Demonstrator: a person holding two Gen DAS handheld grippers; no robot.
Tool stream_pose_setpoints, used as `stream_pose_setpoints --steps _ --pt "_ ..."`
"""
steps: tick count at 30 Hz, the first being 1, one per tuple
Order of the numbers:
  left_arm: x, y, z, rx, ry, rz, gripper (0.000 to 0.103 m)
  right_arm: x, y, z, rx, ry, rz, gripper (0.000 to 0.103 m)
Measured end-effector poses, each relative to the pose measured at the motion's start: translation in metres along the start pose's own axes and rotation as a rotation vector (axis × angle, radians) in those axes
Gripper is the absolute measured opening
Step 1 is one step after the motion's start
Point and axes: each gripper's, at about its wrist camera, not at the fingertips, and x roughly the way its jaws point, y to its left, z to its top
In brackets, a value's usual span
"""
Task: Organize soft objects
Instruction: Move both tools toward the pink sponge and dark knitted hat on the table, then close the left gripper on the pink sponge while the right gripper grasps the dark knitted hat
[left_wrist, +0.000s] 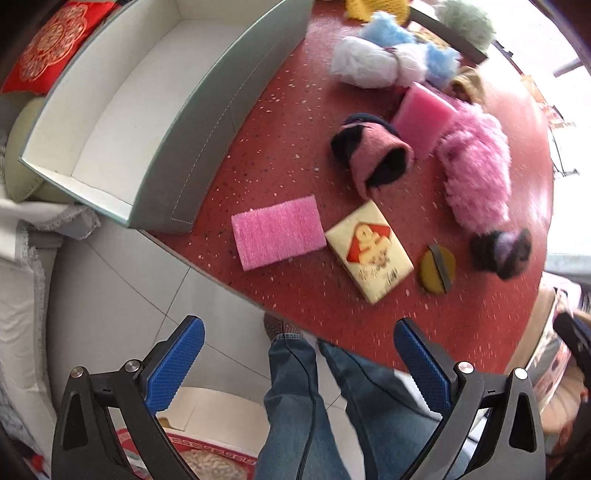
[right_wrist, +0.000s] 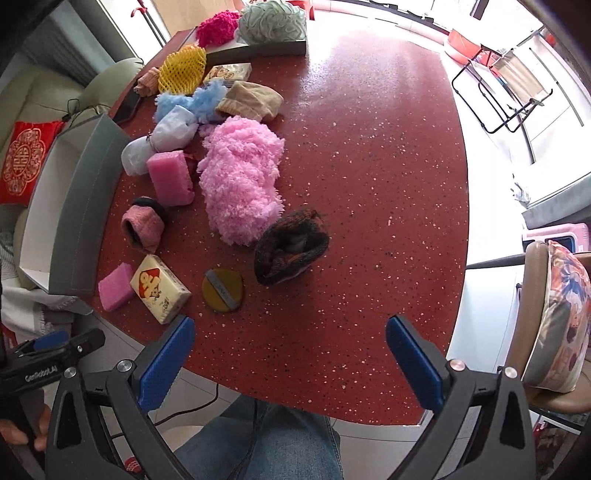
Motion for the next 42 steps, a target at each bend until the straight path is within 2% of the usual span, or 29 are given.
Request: stream_pose_setpoints --steps 5,13,20,23,30,36,42 --pt "0.027 0.008 0.024 -0.094 0.009 0.006 0.103 0.010 -0.008 0.005 -0.023 0.038 -0.012 0.103" --pt "0.040 0.038 0.059 -0.103 0.005 0.068 0.103 0.020 -0.004 0.012 -0.075 0.060 -0.003 0.103" --pt "0.039 0.078 0.080 -0.151 0.004 0.113 0.103 0.029 -0.005 0.016 -0.098 0.081 0.004 0.103" --pt "0.037 0.076 0.077 -0.164 0.000 0.073 0.103 0.033 -0.009 0.019 -0.090 0.089 0.006 0.103" --pt "0.050 0.061 0.075 -0.234 0.012 0.068 0.103 0.040 -0.009 0.024 -0.109 0.088 0.017 0.103" --pt "0.070 0.056 0.078 -0.248 0.031 0.093 0.103 0.051 -0.014 0.031 -0.105 0.085 0.032 0.103" --pt "0.074 0.058 0.089 -0.280 0.008 0.068 0.103 0.074 -0.011 0.041 -0.113 0.097 0.033 0.103"
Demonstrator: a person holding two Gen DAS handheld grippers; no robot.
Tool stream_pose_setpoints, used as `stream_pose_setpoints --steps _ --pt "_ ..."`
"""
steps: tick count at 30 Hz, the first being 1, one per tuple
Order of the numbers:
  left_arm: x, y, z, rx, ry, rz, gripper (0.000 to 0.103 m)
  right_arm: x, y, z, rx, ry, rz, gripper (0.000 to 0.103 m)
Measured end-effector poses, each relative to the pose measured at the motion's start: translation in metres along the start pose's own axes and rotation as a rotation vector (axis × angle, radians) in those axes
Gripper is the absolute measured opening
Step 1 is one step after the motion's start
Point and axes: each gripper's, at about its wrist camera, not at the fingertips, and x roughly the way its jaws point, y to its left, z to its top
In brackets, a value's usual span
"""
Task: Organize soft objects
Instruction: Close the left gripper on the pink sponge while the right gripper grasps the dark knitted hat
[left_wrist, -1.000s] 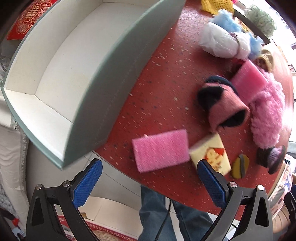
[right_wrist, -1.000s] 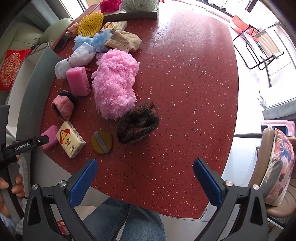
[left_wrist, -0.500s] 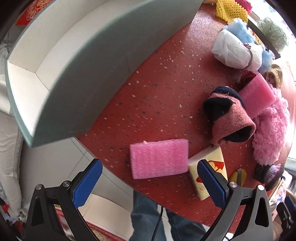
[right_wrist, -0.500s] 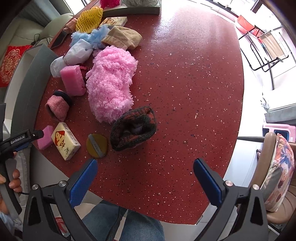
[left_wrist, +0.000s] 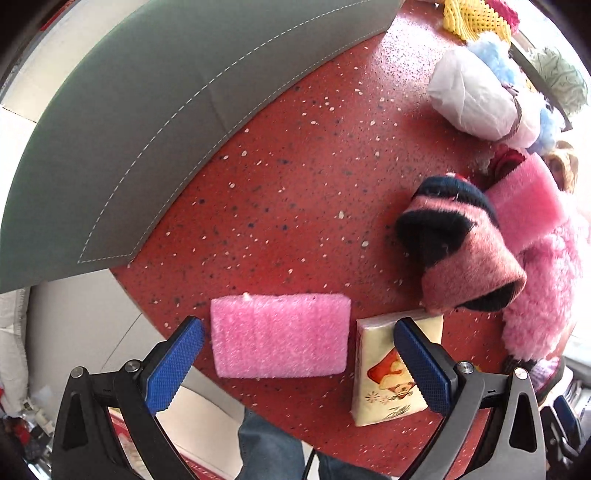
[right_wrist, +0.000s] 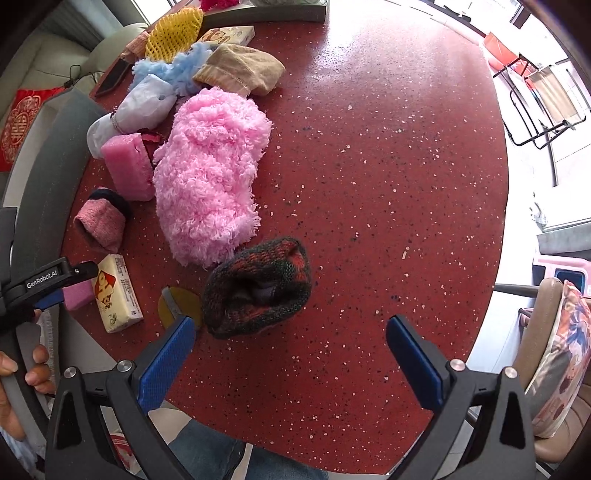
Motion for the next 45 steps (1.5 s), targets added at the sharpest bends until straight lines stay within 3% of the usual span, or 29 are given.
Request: stream_pose_setpoints --steps 12,15,21,28,33,40,45 --pt "-0.008 0.004 0.010 0.002 -0.026 0.004 0.103 0.032 0.025 0.026 -0.057 0.029 0.010 0.103" --pt "0.001 0.007 -0.010 -0.017 -0.024 0.009 0.103 0.038 0.030 0.027 -0.065 0.038 0.012 0.103" --pt "0.010 0.017 -0.009 -0.012 -0.025 -0.015 0.103 0.059 0.033 0.029 -0.057 0.067 0.005 0.103" --pt "0.010 0.026 -0.025 -0.006 -0.039 0.011 0.103 0.062 0.032 0.029 -0.063 0.070 0.005 0.103" --pt "0.017 0.042 -0.023 -0.053 -0.017 0.017 0.103 0.059 0.034 0.029 -0.074 0.070 0.007 0.103" --pt "0.026 0.017 -0.026 0.023 -0.017 0.023 0.103 0.067 0.037 0.021 -0.078 0.081 -0.005 0.103" --pt "0.031 0.005 -0.029 0.062 -0.027 0.087 0.103 0.080 0.039 0.022 -0.083 0.090 -0.005 0.103"
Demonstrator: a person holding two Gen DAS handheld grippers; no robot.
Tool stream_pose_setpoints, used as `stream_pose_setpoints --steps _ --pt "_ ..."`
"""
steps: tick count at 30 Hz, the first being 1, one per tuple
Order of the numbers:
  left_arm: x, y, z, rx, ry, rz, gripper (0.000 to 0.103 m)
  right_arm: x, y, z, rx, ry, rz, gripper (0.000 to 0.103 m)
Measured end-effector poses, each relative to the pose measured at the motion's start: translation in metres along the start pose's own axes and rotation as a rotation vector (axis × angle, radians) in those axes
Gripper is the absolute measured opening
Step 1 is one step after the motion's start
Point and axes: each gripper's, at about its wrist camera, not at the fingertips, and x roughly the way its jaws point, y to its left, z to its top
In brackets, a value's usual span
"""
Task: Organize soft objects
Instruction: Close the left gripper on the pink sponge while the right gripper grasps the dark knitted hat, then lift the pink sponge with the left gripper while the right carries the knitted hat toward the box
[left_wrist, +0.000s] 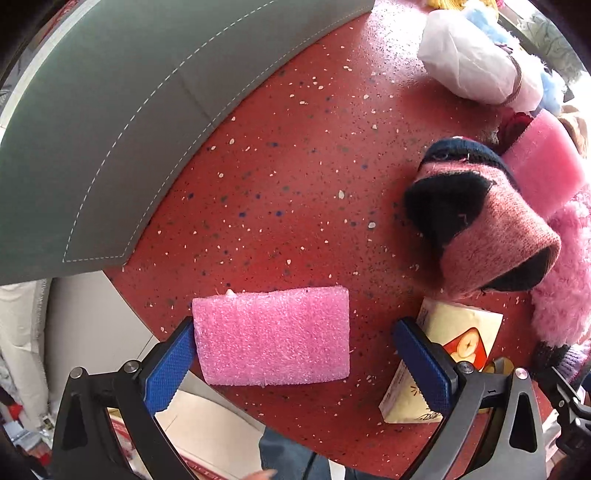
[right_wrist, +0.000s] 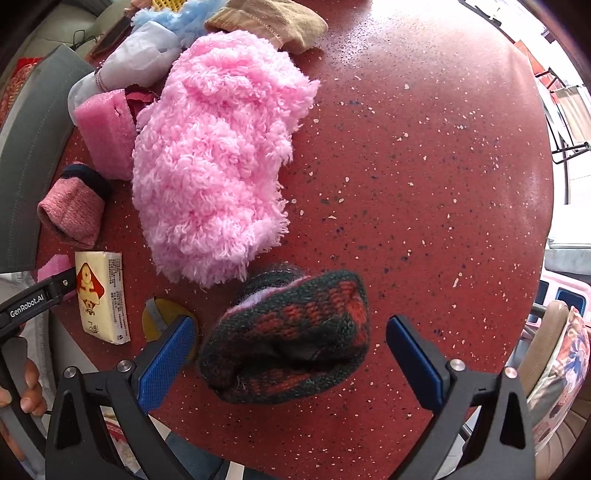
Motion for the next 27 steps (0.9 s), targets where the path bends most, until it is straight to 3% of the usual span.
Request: stream_pose_setpoints --steps 2,5,7,9,12,13,14,22,27 --pt "0.001 -0.001 -0.003 -0.004 -0.015 -0.004 0.103 0.006 0.000 0.001 -0.008 0.001 -0.002 0.102" --pt "-0.001 0.000 -0.008 -0.005 -0.027 -0.004 0.103 0.013 0.004 0.002 -0.022 0.014 0.014 0.090" --pt "0.006 -0.013 -0.007 -0.010 -0.019 -0.001 0.103 0.019 0.005 0.003 -0.013 0.037 0.030 0.067" --pt "0.003 -0.010 -0.008 -0.038 0.016 0.001 0.103 0.024 0.004 0.002 0.001 0.058 0.048 0.056" --pt "0.007 -0.010 -0.010 -0.070 0.037 -0.008 0.086 0.023 0.003 0.000 -0.022 0.056 0.050 0.047" --pt "0.004 -0.012 -0.013 -0.063 0.025 -0.009 0.072 0.024 0.000 0.001 -0.027 0.053 0.053 0.046" --pt "0.002 -0.014 -0.015 -0.054 0.014 -0.011 0.071 0.023 0.000 0.000 -0.029 0.050 0.052 0.046" --pt "-0.016 -0.019 -0.038 -0.042 -0.001 -0.029 0.071 0.020 0.000 -0.006 -0.054 0.040 0.063 0.046" --pt "-0.045 -0.037 -0.057 0.030 -0.045 -0.018 0.071 0.009 0.005 -0.010 -0.079 0.015 0.075 0.046"
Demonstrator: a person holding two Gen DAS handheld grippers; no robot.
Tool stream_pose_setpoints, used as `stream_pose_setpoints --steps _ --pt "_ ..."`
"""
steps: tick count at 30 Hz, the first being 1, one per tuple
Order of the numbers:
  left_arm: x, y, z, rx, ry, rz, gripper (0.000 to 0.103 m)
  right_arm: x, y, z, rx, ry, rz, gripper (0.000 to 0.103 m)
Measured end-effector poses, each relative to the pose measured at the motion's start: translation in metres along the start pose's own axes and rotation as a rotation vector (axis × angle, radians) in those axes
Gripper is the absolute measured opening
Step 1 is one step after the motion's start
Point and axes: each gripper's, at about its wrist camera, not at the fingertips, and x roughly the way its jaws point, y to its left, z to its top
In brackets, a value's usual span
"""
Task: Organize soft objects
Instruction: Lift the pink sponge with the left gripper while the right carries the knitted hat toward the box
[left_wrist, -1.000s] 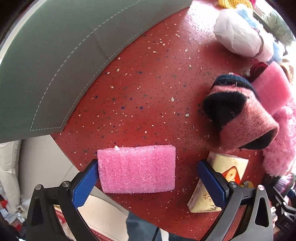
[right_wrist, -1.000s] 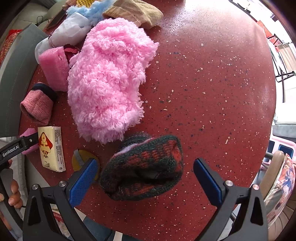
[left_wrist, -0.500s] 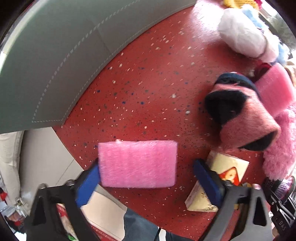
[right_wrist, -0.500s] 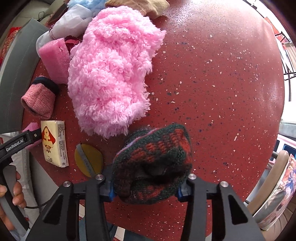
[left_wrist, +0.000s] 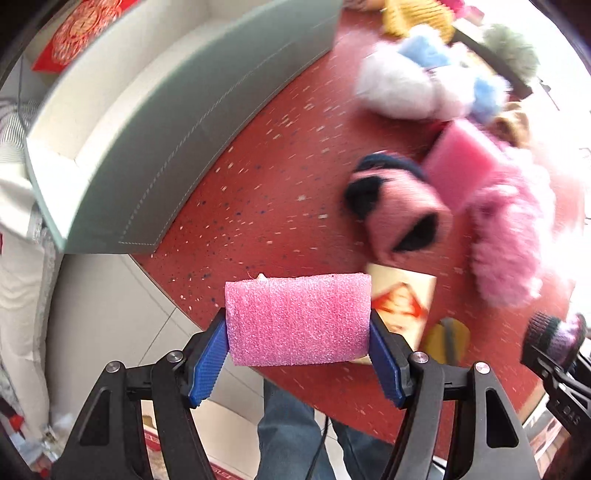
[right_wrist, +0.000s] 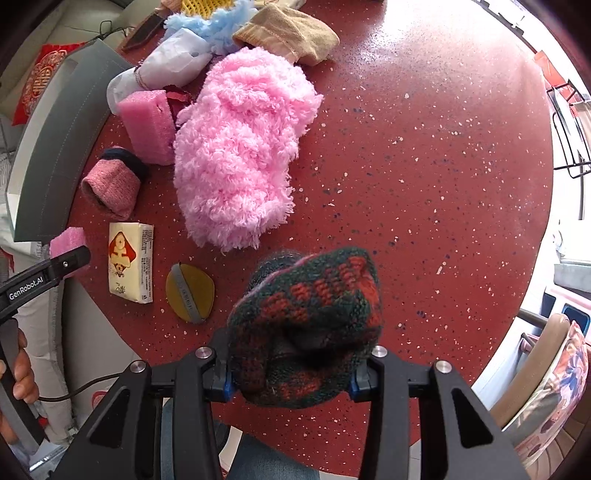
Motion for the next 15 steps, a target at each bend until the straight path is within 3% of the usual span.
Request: stream_pose_setpoints --steps 6,12,15 --pt "-0.055 -0.036 -0.031 0.111 -0.090 -0.028 0.071 -0.026 0.011 -0.006 -0.071 -0.039 0.012 0.046" --pt "-0.120 -0.025 -0.016 0.211 -0.195 -0.031 0.071 -0.042 0.048 -0.006 -0.245 -0.112 0.001 0.046" --pt "-0.150 -0.025 -0.025 0.248 -0.270 -0.004 0.071 -0.057 0.064 0.003 -0.290 -0.146 0.016 0.045"
